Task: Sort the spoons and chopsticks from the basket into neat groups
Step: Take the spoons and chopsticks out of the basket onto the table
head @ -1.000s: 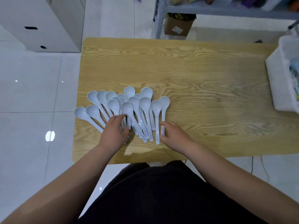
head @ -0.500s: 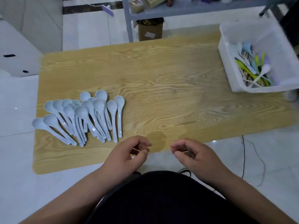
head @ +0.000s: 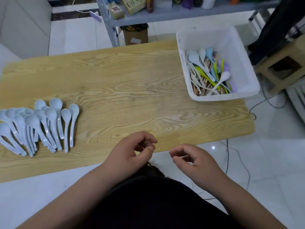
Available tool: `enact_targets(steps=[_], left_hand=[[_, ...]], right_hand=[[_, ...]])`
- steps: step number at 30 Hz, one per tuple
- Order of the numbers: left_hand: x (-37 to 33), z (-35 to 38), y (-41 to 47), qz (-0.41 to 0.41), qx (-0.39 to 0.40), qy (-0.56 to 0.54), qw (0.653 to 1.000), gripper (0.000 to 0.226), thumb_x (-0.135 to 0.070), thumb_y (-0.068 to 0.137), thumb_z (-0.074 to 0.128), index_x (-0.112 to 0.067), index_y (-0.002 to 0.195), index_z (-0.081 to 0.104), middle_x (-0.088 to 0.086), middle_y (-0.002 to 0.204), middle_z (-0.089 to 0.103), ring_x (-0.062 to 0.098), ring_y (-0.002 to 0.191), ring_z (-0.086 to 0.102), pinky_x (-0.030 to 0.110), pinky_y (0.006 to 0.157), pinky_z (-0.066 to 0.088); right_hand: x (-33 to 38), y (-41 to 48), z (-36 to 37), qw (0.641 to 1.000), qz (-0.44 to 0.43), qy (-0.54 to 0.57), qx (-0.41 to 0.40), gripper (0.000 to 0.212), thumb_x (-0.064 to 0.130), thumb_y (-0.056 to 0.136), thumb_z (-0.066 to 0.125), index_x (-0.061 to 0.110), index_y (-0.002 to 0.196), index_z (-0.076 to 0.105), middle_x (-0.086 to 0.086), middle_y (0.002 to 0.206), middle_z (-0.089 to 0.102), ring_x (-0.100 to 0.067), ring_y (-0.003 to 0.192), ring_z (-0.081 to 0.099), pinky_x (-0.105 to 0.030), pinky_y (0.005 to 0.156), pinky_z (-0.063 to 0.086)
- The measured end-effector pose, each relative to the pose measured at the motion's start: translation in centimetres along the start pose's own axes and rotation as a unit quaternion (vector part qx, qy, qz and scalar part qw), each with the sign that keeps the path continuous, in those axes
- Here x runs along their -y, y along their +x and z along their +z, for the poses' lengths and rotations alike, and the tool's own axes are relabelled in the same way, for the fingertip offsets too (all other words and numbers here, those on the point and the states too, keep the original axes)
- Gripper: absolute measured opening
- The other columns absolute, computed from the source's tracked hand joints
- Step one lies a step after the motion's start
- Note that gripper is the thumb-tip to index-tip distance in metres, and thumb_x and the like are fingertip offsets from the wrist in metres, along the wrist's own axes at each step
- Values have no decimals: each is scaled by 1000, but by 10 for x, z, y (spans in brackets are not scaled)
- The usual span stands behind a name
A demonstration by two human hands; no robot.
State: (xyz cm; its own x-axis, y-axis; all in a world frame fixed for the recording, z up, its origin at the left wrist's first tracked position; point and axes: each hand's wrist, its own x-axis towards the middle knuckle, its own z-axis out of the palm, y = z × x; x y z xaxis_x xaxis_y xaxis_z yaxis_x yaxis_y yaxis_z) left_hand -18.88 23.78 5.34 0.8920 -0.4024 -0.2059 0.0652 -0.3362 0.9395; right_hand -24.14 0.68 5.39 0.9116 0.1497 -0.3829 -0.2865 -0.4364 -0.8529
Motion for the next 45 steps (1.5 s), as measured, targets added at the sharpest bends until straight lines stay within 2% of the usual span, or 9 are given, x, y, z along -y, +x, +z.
enact_targets(steps=[6,10,16,21,25,31,35,39,45], left_hand=[[-11,25,57,20,72,1,997,22,-38,82,57,-38,102,66,-7,89,69,13,85,67,15,74,48],[-26,51,96,26,83,4,996,20,-30,84,60,-35,101,68,-10,90,69,13,88,67,14,76,48],[-48,81,158,9,27,28,999,21,-20,84,62,-34,99,67,-12,90,70,8,84,67,11,73,47],[-60,119,193,-56,-101,40,992,28,-10,90,66,-37,98,67,-13,90,71,7,84,66,8,71,45],[-73,176,212,-103,-196,-1,975,23,-21,85,64,-40,99,66,-13,92,71,9,82,67,11,70,47],[-77,230,238,-156,-161,-5,975,18,-28,83,62,-36,99,67,-15,92,70,10,88,68,19,77,52],[-74,219,276,-164,-155,5,974,18,-26,85,60,-36,99,66,-17,93,68,6,87,66,12,74,49],[-55,194,346,-167,-155,107,968,24,-19,90,63,-28,112,62,-10,97,66,5,82,64,25,75,55],[-20,175,445,-245,-63,387,887,37,-18,97,56,-4,130,45,15,127,56,31,111,60,37,82,48]], right_hand=[[0,22,-57,997,10,-8,-77,17,23,93,67,38,100,71,24,104,69,4,101,64,-6,80,46],[-11,29,-94,998,17,-31,-57,19,25,93,68,43,99,70,28,103,67,5,98,64,-6,78,46],[-43,75,-148,998,11,-53,44,17,26,90,69,41,99,69,25,101,68,4,93,65,-14,77,52],[-63,128,-228,982,-50,-110,147,16,31,91,67,42,103,68,26,99,68,6,98,63,-15,82,51],[-78,166,-285,972,-76,-115,191,12,27,93,66,36,100,69,24,96,66,5,95,63,-15,79,51],[-99,220,-330,967,-68,-148,197,9,32,93,64,38,99,67,27,96,66,7,94,62,-14,73,48],[-110,263,-331,966,-73,-213,129,11,33,93,61,36,102,65,18,100,64,-1,94,61,-23,73,48],[-116,306,-311,932,-52,-348,89,32,29,96,56,21,127,61,-5,121,57,-25,106,58,-34,79,48],[-119,333,-276,843,-106,-527,-4,24,23,92,61,13,113,66,-9,115,53,-31,112,46,-39,90,38]])
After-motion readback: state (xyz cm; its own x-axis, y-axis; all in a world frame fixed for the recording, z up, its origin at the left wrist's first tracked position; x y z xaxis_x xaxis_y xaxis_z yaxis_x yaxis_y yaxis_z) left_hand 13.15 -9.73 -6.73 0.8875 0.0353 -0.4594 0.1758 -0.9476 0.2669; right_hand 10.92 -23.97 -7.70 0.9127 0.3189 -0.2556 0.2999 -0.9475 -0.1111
